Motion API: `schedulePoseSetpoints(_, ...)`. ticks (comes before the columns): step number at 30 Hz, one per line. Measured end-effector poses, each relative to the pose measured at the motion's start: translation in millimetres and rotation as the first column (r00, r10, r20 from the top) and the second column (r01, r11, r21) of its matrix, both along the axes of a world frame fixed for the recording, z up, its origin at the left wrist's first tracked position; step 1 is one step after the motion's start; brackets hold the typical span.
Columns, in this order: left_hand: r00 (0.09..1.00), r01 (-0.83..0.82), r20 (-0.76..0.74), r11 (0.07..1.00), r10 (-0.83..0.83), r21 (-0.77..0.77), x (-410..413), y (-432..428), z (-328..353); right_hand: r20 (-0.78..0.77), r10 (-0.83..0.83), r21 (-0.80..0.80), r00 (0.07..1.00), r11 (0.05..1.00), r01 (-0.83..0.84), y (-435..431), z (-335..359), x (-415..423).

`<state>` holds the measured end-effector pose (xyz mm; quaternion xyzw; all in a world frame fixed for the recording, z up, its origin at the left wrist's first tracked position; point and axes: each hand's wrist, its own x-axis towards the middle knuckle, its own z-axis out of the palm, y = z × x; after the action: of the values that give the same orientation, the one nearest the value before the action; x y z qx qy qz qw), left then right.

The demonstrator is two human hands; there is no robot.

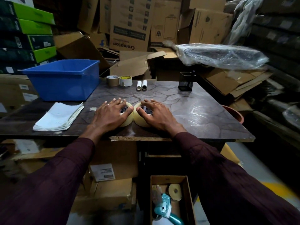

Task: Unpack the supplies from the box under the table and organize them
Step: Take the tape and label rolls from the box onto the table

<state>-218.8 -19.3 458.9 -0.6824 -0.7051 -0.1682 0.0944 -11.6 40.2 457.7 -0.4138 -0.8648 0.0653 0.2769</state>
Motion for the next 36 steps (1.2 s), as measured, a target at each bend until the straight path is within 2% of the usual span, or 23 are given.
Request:
schedulePoseSetpoints(9,1.0,0.011,0.028,1.0,-0.011,0.001,-1.8,0.3,-1.8,-0.023,-0.003,-0.001,1.0,1.0,0.003,-3.3,-1.5,-1.2)
schedulePoseSetpoints(14,1.0,-0.005,0.003,1.0,0.005,0.02,3.7,-5.9,3.0,0.029,0.004,-0.054,1.0,0.999,-0.003,-15.5,8.5,3.4)
schedulePoseSetpoints(17,1.0,-0.017,0.011,0.986,0.015,0.165,13.9,-13.9,5.1,-0.102,-0.009,-0.019,0.995,1.0,0.007,-23.4,11.3,7.7)
schedulePoseSetpoints(20,0.993,0.105,0.016,0.933,-0.117,0.345,42.3,-36.9,1.1,-0.258,-0.028,0.045,0.966,0.998,0.041,-35.5,-0.2,20.2)
schedulePoseSetpoints(23,0.961,0.263,-0.06,0.827,-0.27,0.496,80.9,-74.6,-16.0,-0.296,-0.022,0.099,0.955,0.994,0.053,-53.9,-21.3,44.5)
schedulePoseSetpoints(25,0.931,0.34,-0.073,0.775,-0.358,0.533,106.6,-99.5,-39.4,-0.296,-0.017,0.152,0.955,0.986,0.064,-69.4,-38.5,64.3)
schedulePoseSetpoints(28,0.892,0.421,-0.075,0.762,-0.445,0.492,138.4,-130.3,-87.5,-0.32,-0.014,0.268,0.947,0.958,0.105,-101.1,-67.0,95.5)
schedulePoseSetpoints(31,0.873,0.465,-0.033,0.809,-0.487,0.359,158.0,-150.4,-138.1,-0.276,-0.01,0.383,0.961,0.916,0.119,-133.4,-104.6,128.9)
schedulePoseSetpoints(36,0.867,0.448,0.176,0.883,-0.467,0.137,167.0,-164.0,-209.9,-0.178,-0.13,0.28,0.975,0.943,0.177,-167.7,-183.0,175.8)
